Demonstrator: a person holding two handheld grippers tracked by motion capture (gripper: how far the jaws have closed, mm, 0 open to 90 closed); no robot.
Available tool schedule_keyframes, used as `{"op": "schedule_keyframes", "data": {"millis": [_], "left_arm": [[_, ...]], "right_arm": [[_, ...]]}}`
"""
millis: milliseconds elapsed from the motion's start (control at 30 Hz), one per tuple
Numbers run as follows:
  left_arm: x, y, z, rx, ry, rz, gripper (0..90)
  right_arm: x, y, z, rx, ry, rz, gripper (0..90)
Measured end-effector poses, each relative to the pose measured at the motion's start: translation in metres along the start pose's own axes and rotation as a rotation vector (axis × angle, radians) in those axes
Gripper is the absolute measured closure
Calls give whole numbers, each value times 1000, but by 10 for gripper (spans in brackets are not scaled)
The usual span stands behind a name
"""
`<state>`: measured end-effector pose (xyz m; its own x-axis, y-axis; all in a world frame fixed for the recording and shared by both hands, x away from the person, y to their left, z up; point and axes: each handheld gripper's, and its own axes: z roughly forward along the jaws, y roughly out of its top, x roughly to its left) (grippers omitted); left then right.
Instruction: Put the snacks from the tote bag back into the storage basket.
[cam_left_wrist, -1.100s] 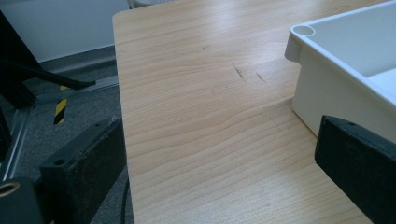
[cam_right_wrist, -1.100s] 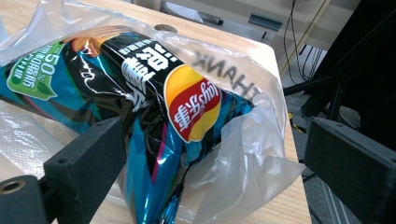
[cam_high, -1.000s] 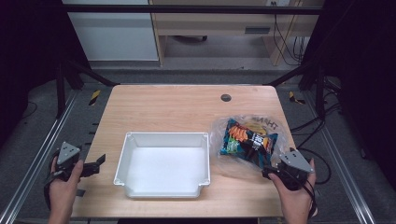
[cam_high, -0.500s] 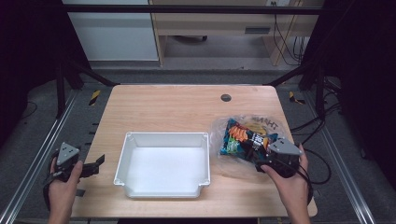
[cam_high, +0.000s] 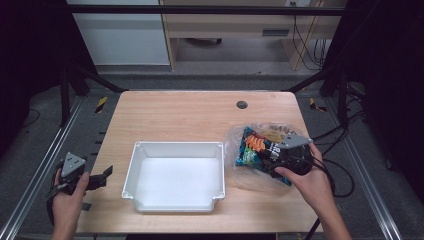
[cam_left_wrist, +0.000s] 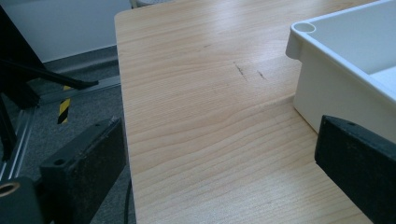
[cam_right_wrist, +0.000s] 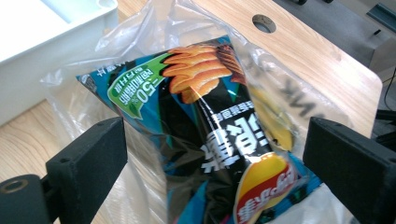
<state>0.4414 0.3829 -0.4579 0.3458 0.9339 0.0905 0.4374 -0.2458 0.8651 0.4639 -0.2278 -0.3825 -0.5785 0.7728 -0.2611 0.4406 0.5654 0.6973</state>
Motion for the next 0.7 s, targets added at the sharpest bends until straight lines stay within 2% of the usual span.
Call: {"op": "schedule_keyframes", "data": {"millis": [167, 267, 700], "left_arm": [[1, 0, 1, -2, -1, -7, 20], [2, 0, 1, -4, -5, -14, 20], [2, 0, 2, -9, -13, -18, 20]], "right_arm": [[-6, 5, 0, 23, 38, -9, 58], [-9, 7, -1, 36, 39, -21, 60], [-19, 15, 6, 91, 99, -64, 118]]}}
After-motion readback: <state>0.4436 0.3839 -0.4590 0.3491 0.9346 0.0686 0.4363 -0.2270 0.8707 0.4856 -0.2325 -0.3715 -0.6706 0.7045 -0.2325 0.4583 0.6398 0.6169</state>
